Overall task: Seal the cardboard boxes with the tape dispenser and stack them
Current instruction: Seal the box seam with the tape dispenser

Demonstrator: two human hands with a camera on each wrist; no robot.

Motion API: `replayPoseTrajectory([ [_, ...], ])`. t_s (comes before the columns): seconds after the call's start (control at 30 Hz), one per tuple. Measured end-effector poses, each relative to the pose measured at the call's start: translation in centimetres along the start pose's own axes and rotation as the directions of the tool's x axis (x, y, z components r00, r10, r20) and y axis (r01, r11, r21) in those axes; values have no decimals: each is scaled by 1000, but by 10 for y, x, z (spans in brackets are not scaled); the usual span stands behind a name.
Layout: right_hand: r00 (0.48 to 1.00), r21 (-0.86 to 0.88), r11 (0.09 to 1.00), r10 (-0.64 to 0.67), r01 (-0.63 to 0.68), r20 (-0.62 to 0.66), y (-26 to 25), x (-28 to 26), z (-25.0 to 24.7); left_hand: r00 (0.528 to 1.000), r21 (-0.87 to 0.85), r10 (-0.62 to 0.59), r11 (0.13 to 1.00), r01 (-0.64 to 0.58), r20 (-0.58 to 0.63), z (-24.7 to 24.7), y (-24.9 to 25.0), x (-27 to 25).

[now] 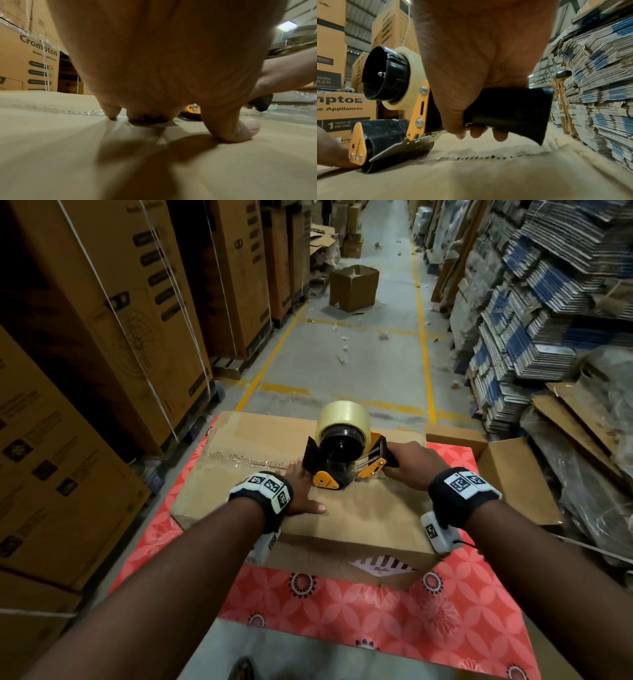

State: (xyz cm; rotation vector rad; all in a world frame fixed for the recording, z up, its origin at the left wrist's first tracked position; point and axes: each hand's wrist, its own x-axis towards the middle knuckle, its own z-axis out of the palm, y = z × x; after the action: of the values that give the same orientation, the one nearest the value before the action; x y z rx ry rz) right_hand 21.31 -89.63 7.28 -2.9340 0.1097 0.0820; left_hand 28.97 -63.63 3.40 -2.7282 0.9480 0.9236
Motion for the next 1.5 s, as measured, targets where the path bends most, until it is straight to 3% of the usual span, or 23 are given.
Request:
replayPoseTrajectory([
  [0.17, 1000, -44, 999, -27, 27, 4, 5, -8, -4, 1000, -21, -18, 1000, 18, -12, 1, -2, -3],
  [0.33, 1000, -102, 995, 9, -8, 3, 41, -29, -20, 998, -22, -68, 997, 68, -7, -1, 1, -6],
  [0.47, 997, -63, 995, 73, -73, 6, 77, -50, -33, 998, -13, -68, 998, 68, 3, -3, 5, -7],
  [0.6, 997, -58, 995, 79, -78, 5, 81, -54, -31, 995, 10, -102, 995, 103, -20, -4, 17, -3],
  [0.83, 997, -132, 989, 68, -71, -28, 74, -49, -34, 990, 2, 67, 998, -68, -124, 8, 86, 15],
  [1.13, 997, -47, 996, 73, -75, -39, 88, -58, -24, 995, 2, 54, 999, -54, -88, 3, 94, 25],
  [1.5, 972, 10, 974, 227, -227, -52, 147, -84, -29, 996, 5, 25, 1000, -25, -82, 3, 98, 24],
])
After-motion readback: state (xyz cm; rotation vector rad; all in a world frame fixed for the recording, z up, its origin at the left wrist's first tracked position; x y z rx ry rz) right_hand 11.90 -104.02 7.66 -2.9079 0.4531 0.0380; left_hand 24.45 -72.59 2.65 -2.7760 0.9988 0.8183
